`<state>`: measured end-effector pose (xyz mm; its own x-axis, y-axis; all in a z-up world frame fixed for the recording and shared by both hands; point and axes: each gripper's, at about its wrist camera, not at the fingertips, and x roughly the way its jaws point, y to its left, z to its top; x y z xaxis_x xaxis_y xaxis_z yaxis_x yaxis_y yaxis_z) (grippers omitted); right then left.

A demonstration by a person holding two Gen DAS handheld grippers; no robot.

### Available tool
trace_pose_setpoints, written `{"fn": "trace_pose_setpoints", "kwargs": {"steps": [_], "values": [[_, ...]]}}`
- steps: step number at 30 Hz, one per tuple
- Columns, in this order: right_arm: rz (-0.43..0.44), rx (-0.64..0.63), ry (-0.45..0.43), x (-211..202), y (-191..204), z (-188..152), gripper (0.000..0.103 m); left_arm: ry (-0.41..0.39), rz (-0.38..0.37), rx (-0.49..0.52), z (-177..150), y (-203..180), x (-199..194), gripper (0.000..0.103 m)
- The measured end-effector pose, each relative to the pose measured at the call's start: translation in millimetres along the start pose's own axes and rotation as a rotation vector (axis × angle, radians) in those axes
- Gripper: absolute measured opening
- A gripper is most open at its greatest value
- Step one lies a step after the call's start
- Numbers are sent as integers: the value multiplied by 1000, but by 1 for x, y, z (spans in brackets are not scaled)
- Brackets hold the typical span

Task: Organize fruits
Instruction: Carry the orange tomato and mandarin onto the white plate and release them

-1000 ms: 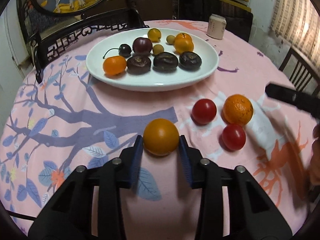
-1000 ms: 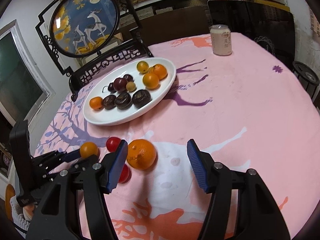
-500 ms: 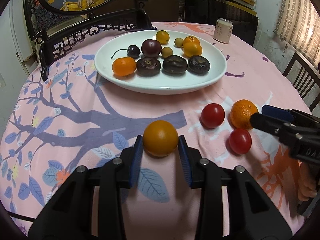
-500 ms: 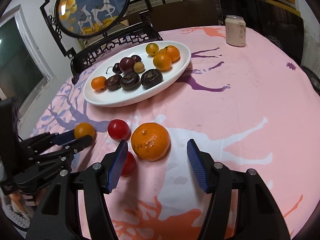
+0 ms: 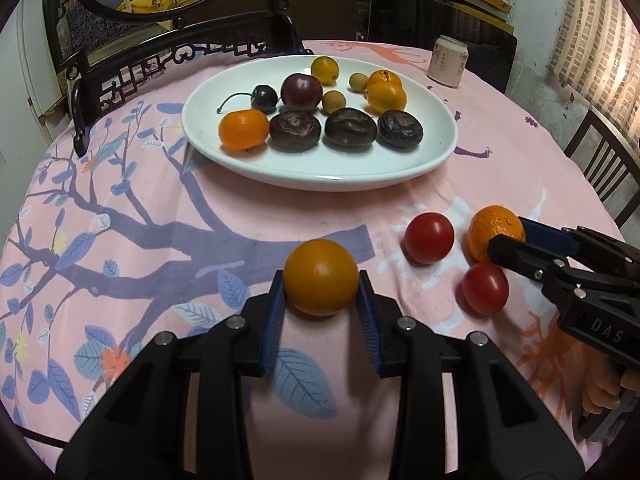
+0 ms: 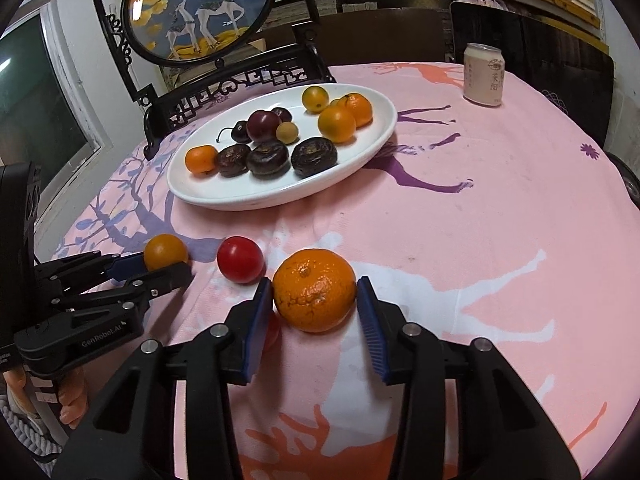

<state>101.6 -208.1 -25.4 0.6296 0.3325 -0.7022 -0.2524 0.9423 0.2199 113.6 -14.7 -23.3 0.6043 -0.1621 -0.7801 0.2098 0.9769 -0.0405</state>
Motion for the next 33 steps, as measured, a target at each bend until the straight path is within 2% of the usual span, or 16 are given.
{"fn": "trace_pose_setpoints", "kwargs": {"steps": [4,7,9,14,18,21,26,28,30,33], "values": [[-15,38,-34,-9,-8,3,43,-33,29,-11,0,4,-10,35],[-11,83,-93,-24,-18,9,43,-87,53,-27,5,7,-25,35],[-9,105,-129,-32,-22,14,38,-118,61,-41,14,11,-35,35],[28,118,-183,-41,-18,49,38,-142,66,-67,55,15,-35,35],[60,81,-139,-29,-9,73,38,-145,49,-94,72,15,-20,35],[75,90,-116,-29,-17,56,40,-127,40,-69,62,16,-13,35],[57,116,2,0,-27,38,41,-90,30,-84,58,19,-4,35],[32,89,-10,0,-24,35,47,-104,44,-71,56,18,-8,35],[4,54,-12,0,-18,32,57,-121,38,-72,55,18,-15,35],[-57,6,-26,-1,-11,24,57,-121,30,-79,53,20,-17,35]]}}
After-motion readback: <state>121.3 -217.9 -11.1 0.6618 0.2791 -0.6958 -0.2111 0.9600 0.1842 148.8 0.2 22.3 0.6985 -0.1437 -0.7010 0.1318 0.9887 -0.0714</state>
